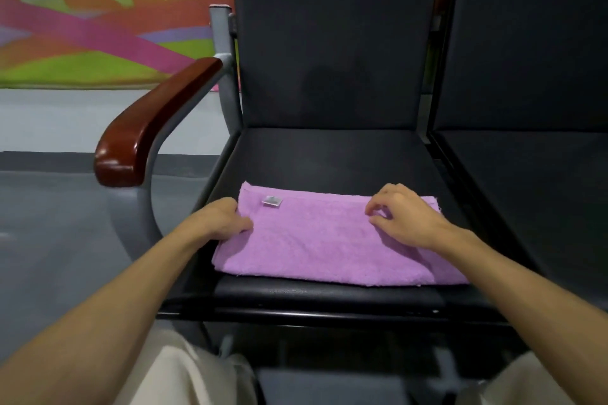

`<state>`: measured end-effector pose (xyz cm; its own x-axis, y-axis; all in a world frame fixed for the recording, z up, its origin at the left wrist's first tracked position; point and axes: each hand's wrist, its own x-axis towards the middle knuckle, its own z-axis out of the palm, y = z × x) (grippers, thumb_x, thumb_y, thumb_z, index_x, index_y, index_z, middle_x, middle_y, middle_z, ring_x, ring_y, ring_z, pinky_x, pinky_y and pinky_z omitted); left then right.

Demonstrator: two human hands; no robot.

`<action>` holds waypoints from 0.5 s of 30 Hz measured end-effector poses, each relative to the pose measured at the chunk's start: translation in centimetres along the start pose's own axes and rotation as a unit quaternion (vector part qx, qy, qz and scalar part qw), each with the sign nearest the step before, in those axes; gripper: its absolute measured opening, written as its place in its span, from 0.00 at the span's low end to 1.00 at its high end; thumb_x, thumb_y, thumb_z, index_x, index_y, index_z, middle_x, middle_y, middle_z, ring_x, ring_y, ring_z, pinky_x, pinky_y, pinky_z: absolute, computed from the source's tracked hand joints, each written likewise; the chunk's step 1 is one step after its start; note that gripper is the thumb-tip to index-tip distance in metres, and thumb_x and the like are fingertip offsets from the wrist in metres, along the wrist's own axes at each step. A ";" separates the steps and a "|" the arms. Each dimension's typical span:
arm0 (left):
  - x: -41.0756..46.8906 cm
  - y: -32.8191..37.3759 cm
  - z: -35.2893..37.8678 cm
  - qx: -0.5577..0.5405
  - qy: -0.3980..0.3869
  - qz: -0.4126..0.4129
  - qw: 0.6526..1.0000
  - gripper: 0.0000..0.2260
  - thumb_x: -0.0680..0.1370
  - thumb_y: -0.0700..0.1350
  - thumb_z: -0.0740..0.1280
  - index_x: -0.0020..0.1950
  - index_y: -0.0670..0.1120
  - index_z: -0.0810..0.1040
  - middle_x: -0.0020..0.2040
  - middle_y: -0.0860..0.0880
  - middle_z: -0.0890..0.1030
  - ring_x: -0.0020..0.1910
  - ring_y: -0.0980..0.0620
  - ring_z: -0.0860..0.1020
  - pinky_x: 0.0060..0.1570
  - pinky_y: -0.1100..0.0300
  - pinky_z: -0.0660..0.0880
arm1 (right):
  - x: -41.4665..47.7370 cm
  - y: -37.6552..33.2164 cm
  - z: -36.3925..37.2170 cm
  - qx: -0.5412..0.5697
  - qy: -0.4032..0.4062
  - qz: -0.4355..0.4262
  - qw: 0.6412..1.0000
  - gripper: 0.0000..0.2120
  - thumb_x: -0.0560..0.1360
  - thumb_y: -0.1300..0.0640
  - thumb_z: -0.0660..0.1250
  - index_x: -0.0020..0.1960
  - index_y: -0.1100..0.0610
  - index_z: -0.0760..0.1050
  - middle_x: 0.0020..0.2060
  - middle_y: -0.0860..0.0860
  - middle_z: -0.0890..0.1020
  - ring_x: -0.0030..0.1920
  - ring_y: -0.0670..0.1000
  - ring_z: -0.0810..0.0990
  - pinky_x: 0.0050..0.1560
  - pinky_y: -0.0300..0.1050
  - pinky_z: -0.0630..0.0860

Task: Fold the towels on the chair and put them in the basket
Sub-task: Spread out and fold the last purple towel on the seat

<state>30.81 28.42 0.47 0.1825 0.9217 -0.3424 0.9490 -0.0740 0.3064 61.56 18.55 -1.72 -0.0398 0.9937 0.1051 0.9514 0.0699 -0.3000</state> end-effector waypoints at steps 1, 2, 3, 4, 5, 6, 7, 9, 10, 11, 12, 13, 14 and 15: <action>-0.4 0.2 0.0 -0.055 0.004 -0.007 0.998 0.09 0.78 0.48 0.66 0.44 0.43 0.73 0.44 0.47 0.77 0.39 0.51 0.75 0.34 0.59 0.69 | -0.2 -0.1 -0.2 0.008 0.003 0.001 1.000 0.05 0.75 0.54 0.67 0.49 0.48 0.80 0.48 0.46 0.77 0.53 0.48 0.73 0.60 0.45 0.70; -0.8 0.4 0.0 -0.128 0.004 -0.016 0.992 0.07 0.78 0.45 0.66 0.44 0.42 0.74 0.42 0.46 0.77 0.37 0.51 0.75 0.33 0.60 0.69 | -0.5 -0.2 -0.6 0.015 0.007 0.007 1.000 0.05 0.75 0.54 0.68 0.50 0.50 0.81 0.49 0.47 0.77 0.53 0.48 0.73 0.58 0.42 0.69; -1.3 0.7 0.0 -0.218 -0.004 -0.026 0.976 0.06 0.77 0.43 0.66 0.46 0.40 0.76 0.42 0.45 0.79 0.37 0.50 0.76 0.35 0.60 0.72 | -0.8 -0.2 -1.0 0.025 0.014 0.016 0.999 0.05 0.75 0.55 0.68 0.50 0.51 0.81 0.49 0.47 0.77 0.51 0.47 0.74 0.55 0.39 0.69; -1.8 1.2 -0.2 -0.306 -0.017 -0.032 0.951 0.06 0.77 0.40 0.67 0.48 0.37 0.77 0.44 0.43 0.81 0.39 0.48 0.79 0.39 0.59 0.75 | -1.2 -0.2 -1.5 0.037 0.022 0.024 0.999 0.05 0.75 0.54 0.69 0.50 0.51 0.82 0.48 0.47 0.77 0.50 0.47 0.75 0.53 0.39 0.70; -2.4 1.8 -0.3 -0.382 -0.031 -0.034 0.923 0.06 0.76 0.38 0.68 0.49 0.36 0.78 0.47 0.40 0.83 0.41 0.46 0.81 0.43 0.56 0.77 | -1.7 -0.1 -2.0 0.051 0.029 0.034 0.998 0.05 0.75 0.54 0.70 0.49 0.51 0.82 0.47 0.47 0.77 0.48 0.47 0.76 0.52 0.40 0.71; -3.0 2.4 -0.4 -0.444 -0.045 -0.030 0.895 0.05 0.76 0.37 0.69 0.49 0.36 0.79 0.49 0.39 0.83 0.42 0.45 0.82 0.46 0.55 0.78 | -2.2 0.1 -2.4 0.064 0.031 0.043 0.997 0.04 0.75 0.54 0.71 0.49 0.52 0.82 0.47 0.47 0.77 0.47 0.46 0.76 0.51 0.40 0.72; -3.6 3.2 -0.5 -0.487 -0.056 -0.019 0.871 0.04 0.76 0.38 0.69 0.49 0.37 0.79 0.49 0.39 0.84 0.43 0.45 0.83 0.45 0.55 0.80 | -2.6 0.4 -2.7 0.070 0.031 0.052 0.996 0.03 0.74 0.55 0.71 0.48 0.52 0.82 0.46 0.47 0.78 0.45 0.46 0.76 0.50 0.40 0.72; -4.4 5.1 -0.7 -0.539 -0.058 0.008 0.840 0.06 0.76 0.40 0.70 0.52 0.40 0.80 0.50 0.41 0.84 0.44 0.47 0.84 0.42 0.56 0.81 | -3.3 1.4 -3.3 0.075 0.034 0.074 0.994 0.03 0.75 0.56 0.71 0.48 0.52 0.82 0.44 0.46 0.79 0.44 0.45 0.77 0.49 0.40 0.72; -4.7 6.2 -0.9 -0.557 -0.056 0.019 0.828 0.08 0.76 0.40 0.70 0.54 0.41 0.80 0.50 0.41 0.84 0.45 0.47 0.84 0.41 0.56 0.82 | -3.6 2.0 -3.6 0.082 0.039 0.090 0.992 0.03 0.75 0.57 0.70 0.48 0.53 0.82 0.44 0.46 0.80 0.43 0.45 0.77 0.48 0.39 0.71; -5.0 7.3 -1.0 -0.574 -0.053 0.026 0.817 0.09 0.76 0.40 0.70 0.55 0.40 0.79 0.50 0.41 0.84 0.44 0.47 0.84 0.39 0.57 0.82 | -3.9 2.6 -4.0 0.098 0.049 0.111 0.988 0.03 0.75 0.58 0.70 0.47 0.53 0.83 0.42 0.46 0.81 0.43 0.45 0.78 0.47 0.38 0.70; -5.2 8.6 -1.1 -0.587 -0.051 0.028 0.807 0.09 0.75 0.39 0.70 0.55 0.39 0.79 0.49 0.41 0.83 0.42 0.47 0.83 0.36 0.58 0.81 | -4.2 3.2 -4.5 0.126 0.066 0.142 0.980 0.04 0.75 0.59 0.69 0.46 0.53 0.83 0.41 0.45 0.82 0.43 0.45 0.79 0.47 0.38 0.71; -5.3 10.0 -1.1 -0.595 -0.049 0.026 0.802 0.09 0.75 0.37 0.70 0.55 0.37 0.80 0.47 0.41 0.82 0.39 0.48 0.82 0.33 0.59 0.80 | -4.5 3.9 -4.9 0.165 0.085 0.180 0.966 0.05 0.74 0.60 0.69 0.44 0.53 0.83 0.40 0.45 0.82 0.43 0.46 0.79 0.46 0.39 0.73; -5.5 11.5 -1.0 -0.594 -0.046 0.023 0.802 0.09 0.74 0.36 0.69 0.54 0.36 0.79 0.45 0.41 0.80 0.36 0.48 0.81 0.31 0.60 0.79 | -4.8 4.6 -5.3 0.209 0.104 0.217 0.948 0.06 0.74 0.61 0.68 0.42 0.52 0.82 0.39 0.46 0.83 0.42 0.47 0.80 0.43 0.40 0.75; -5.5 13.0 -0.9 -0.587 -0.043 0.024 0.808 0.10 0.73 0.35 0.68 0.53 0.35 0.80 0.43 0.41 0.79 0.34 0.49 0.79 0.30 0.61 0.78 | -5.1 5.3 -5.6 0.248 0.119 0.249 0.928 0.07 0.74 0.60 0.68 0.41 0.52 0.82 0.38 0.47 0.83 0.40 0.47 0.80 0.40 0.40 0.77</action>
<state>41.95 22.67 7.12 0.2760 0.8952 -0.3498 0.0524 0.3494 0.9355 68.48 13.40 1.45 0.4924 0.8700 0.0253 0.5730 -0.3021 -0.7618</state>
